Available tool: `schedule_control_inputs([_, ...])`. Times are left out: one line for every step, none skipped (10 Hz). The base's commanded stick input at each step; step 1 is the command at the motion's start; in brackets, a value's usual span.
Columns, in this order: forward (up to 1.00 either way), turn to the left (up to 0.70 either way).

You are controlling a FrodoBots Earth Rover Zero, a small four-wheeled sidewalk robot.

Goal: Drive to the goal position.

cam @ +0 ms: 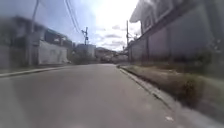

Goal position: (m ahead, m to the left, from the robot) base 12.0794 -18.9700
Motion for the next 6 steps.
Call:
schedule_control_inputs([1.0,0.0])
schedule_control_inputs([1.0,0.0])
schedule_control_inputs([1.0,0.0])
schedule_control_inputs([1.0,0.0])
schedule_control_inputs([1.0,0.0])
schedule_control_inputs([1.0,0.0])
